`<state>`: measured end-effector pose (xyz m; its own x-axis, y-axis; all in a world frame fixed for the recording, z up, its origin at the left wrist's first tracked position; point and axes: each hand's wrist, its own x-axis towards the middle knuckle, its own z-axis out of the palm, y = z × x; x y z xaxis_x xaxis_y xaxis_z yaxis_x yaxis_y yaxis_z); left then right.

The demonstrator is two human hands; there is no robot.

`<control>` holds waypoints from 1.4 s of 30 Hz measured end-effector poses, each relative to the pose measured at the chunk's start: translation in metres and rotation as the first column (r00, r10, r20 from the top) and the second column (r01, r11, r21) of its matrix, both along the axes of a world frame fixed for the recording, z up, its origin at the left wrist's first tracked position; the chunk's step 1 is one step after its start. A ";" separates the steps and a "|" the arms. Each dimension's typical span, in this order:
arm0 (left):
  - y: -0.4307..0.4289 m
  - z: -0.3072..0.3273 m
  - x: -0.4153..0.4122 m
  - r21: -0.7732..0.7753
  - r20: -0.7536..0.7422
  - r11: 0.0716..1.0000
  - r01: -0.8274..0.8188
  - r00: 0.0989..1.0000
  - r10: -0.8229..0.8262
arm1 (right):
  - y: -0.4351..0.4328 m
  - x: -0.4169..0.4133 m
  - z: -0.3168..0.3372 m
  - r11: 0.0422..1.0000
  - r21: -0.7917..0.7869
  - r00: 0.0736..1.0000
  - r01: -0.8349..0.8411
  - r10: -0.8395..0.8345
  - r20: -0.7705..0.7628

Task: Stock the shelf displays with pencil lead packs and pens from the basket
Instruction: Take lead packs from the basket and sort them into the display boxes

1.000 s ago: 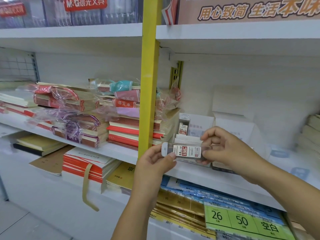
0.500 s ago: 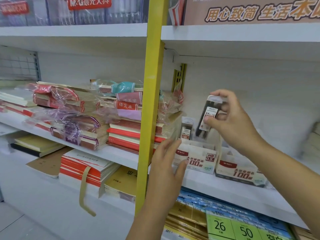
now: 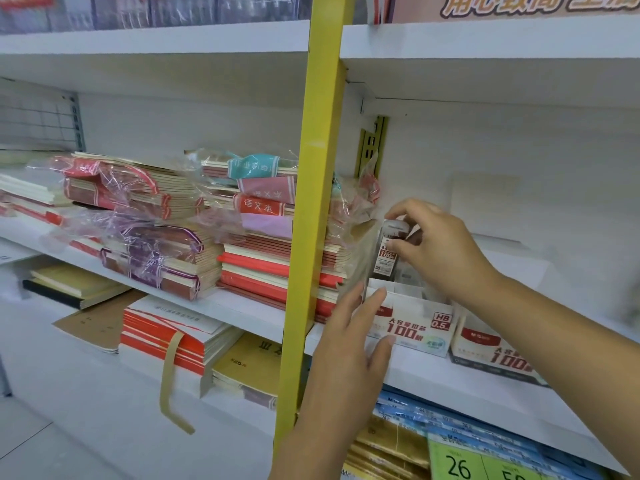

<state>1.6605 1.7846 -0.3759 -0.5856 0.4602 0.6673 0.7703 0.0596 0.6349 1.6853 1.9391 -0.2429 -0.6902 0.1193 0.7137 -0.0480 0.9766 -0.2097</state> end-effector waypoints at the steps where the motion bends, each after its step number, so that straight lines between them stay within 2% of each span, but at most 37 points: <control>1: 0.000 0.000 0.000 -0.001 0.000 1.000 0.000 1.000 0.000 | 0.003 -0.003 0.000 0.999 0.003 0.999 0.034 -0.034 0.035; 4: 0.000 0.001 -0.001 -0.010 0.005 1.000 0.002 1.000 -0.002 | 0.007 -0.008 -0.001 0.970 0.146 0.963 0.194 -0.217 0.158; 7: -0.003 0.002 0.002 -0.008 0.024 1.000 -0.004 1.000 0.005 | 0.002 0.003 0.003 0.970 0.130 0.955 0.207 -0.229 0.189; 9: -0.011 0.002 0.010 0.026 -0.034 0.997 -0.067 0.997 0.068 | -0.007 0.026 0.003 0.987 0.056 0.983 0.154 -0.158 0.092; 12: -0.026 -0.006 0.028 0.097 -0.130 0.983 -0.153 0.978 0.165 | -0.030 0.081 -0.014 0.989 -0.150 0.991 -0.004 -0.016 -0.130; 15: -0.042 -0.032 0.053 -0.039 -0.100 0.994 -0.098 0.991 0.093 | -0.058 0.137 -0.060 0.932 -0.322 0.973 -0.165 0.101 -0.206; 18: -0.060 -0.084 0.072 -0.344 0.034 0.939 0.020 0.999 -0.008 | -0.070 0.172 -0.131 0.862 -0.496 0.994 -0.108 0.085 -0.069; 20: -0.077 -0.131 0.087 -0.511 0.139 0.857 0.073 0.990 -0.001 | -0.069 0.191 -0.192 0.794 -0.606 0.991 0.045 0.041 0.128; 22: -0.093 -0.183 0.103 -0.614 0.255 0.781 0.113 0.965 0.061 | -0.067 0.211 -0.258 0.702 -0.675 0.943 0.227 0.013 0.331; 25: -0.109 -0.260 0.121 -0.689 0.431 0.697 0.201 0.886 0.170 | -0.061 0.238 -0.358 0.590 -0.669 0.832 0.453 -0.011 0.554; 28: -0.108 -0.323 0.135 -0.731 0.555 0.602 0.321 0.793 0.252 | -0.058 0.256 -0.437 0.540 -0.563 0.673 0.625 -0.008 0.740; 31: -0.104 -0.364 0.144 -0.747 0.582 0.571 0.339 0.748 0.318 | -0.061 0.267 -0.485 0.423 -0.565 0.587 0.708 0.093 0.804; 33: -0.100 -0.382 0.143 -0.750 0.584 0.579 0.320 0.731 0.352 | -0.062 0.265 -0.504 0.369 -0.599 0.598 0.711 0.133 0.791; 35: -0.093 -0.394 0.140 -0.745 0.590 0.600 0.291 0.708 0.389 | -0.061 0.257 -0.521 0.383 -0.584 0.578 0.716 0.145 0.803; 38: -0.080 -0.406 0.137 -0.747 0.575 0.615 0.251 0.708 0.410 | -0.062 0.243 -0.542 0.490 -0.449 0.461 0.747 0.104 0.881; 40: -0.073 -0.412 0.136 -0.790 0.522 0.572 0.222 0.733 0.436 | -0.064 0.236 -0.551 0.557 -0.370 0.400 0.743 0.073 0.914; 42: -0.067 -0.415 0.135 -0.818 0.496 0.534 0.212 0.729 0.471 | -0.066 0.232 -0.557 0.580 -0.337 0.377 0.742 0.055 0.925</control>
<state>1.7951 1.7175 -0.7914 -0.7638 0.4381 -0.4740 0.1609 0.8404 0.5175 1.9173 1.8736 -0.7997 -0.5674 0.6113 -0.5517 0.8227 0.3931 -0.4106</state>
